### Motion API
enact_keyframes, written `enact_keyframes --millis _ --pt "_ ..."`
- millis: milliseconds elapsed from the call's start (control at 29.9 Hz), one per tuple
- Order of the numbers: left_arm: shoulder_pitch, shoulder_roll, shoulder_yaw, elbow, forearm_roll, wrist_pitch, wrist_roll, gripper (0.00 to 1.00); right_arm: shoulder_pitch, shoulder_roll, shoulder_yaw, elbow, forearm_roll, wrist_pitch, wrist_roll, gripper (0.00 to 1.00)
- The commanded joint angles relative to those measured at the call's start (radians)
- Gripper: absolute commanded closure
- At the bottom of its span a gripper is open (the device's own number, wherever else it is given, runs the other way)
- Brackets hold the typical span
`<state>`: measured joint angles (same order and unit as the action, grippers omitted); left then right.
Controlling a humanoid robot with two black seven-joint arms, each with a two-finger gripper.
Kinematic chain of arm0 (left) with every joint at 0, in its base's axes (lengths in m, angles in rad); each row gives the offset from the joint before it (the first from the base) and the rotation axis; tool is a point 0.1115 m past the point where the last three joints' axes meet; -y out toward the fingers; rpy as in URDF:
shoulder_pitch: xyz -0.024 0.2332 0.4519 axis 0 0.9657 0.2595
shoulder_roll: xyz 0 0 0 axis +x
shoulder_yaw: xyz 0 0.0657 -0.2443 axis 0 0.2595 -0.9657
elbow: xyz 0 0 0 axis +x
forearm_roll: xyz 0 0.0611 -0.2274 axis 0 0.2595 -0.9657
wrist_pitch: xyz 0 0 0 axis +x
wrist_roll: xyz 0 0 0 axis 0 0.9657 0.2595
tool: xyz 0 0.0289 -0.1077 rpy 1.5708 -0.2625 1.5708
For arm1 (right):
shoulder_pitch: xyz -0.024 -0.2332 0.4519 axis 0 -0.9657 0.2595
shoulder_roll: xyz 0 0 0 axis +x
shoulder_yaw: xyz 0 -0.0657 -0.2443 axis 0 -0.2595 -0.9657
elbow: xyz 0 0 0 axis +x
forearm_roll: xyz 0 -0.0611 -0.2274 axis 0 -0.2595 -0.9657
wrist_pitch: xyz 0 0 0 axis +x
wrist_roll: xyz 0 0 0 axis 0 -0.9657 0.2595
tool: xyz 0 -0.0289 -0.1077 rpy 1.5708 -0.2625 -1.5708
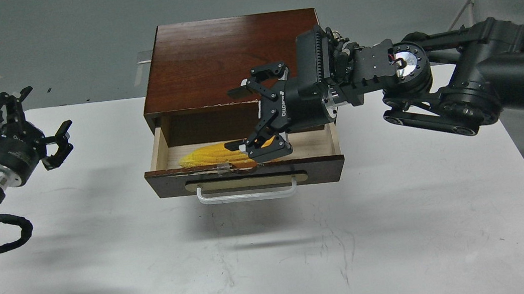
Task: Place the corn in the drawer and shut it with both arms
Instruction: 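Lower the corn into the drawer, open the right gripper, withdraw, then bring the left gripper down to the front of the open drawer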
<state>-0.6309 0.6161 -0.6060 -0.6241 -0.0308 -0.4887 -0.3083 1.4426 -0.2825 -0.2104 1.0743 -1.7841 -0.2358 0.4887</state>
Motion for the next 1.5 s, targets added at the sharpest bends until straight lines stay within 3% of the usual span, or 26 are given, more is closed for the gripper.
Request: enact_keyframes --millis 0,100,134,167,301,468,701,902,1035,1102,1169,1203,1269,1336,1470 --pt "0.003 0.005 0.0 0.001 0.0 0.0 0.0 0.02 0.013 -0.006 0.064 -0.002 0.143 0.009 0.0 0.02" --pt "0.004 0.01 0.0 0.003 0.0 0.0 0.0 0.02 0.033 -0.029 0.132 -0.008 0.419 0.074 -0.013 0.02" --pt "0.003 0.014 -0.001 0.003 -0.001 0.0 0.0 0.02 0.053 -0.065 0.16 -0.025 0.559 0.137 -0.051 0.02" --pt "0.003 0.014 -0.001 0.003 -0.001 0.0 0.0 0.02 0.053 -0.066 0.16 -0.025 0.56 0.138 -0.052 0.02" --pt "0.003 0.028 0.0 0.003 0.0 0.0 -0.011 0.02 0.056 -0.197 0.232 -0.124 1.132 0.398 -0.171 0.03" --pt "0.0 0.028 0.003 0.001 0.002 0.0 -0.018 0.02 -0.055 -0.325 0.243 -0.237 1.58 0.571 -0.243 0.04" --pt "-0.007 0.025 0.005 0.001 0.003 0.0 -0.015 0.02 -0.37 -0.419 0.392 -0.235 1.864 0.604 -0.245 0.04" --pt "-0.015 0.031 0.005 -0.023 0.009 0.0 -0.012 0.02 -0.542 -0.414 0.56 -0.188 1.879 0.604 -0.248 0.03" --pt "-0.027 0.148 0.002 -0.184 0.121 0.0 -0.028 0.02 -0.588 -0.423 0.592 -0.166 1.876 0.604 -0.245 0.03" --pt "-0.055 0.226 -0.001 -0.278 0.283 0.0 -0.063 0.02 -0.6 -0.425 0.594 -0.168 1.875 0.602 -0.243 0.03" --pt "-0.096 0.316 -0.008 -0.382 0.537 0.117 -0.151 0.02 -0.616 -0.426 0.594 -0.166 1.875 0.602 -0.239 0.03" --pt "-0.101 0.342 -0.009 -0.413 0.596 0.158 -0.172 0.02 -0.619 -0.428 0.594 -0.166 1.876 0.602 -0.237 0.03" --pt "-0.101 0.414 -0.012 -0.518 0.746 0.275 -0.18 0.02 -0.625 -0.437 0.594 -0.168 1.875 0.601 -0.236 0.03" --pt "-0.099 0.474 -0.009 -0.634 0.831 0.321 -0.18 0.02 -0.628 -0.44 0.594 -0.169 1.873 0.601 -0.234 0.03" --pt "-0.085 0.59 0.014 -0.861 0.841 0.268 -0.18 0.02 -0.636 -0.44 0.592 -0.169 1.873 0.601 -0.233 0.02"
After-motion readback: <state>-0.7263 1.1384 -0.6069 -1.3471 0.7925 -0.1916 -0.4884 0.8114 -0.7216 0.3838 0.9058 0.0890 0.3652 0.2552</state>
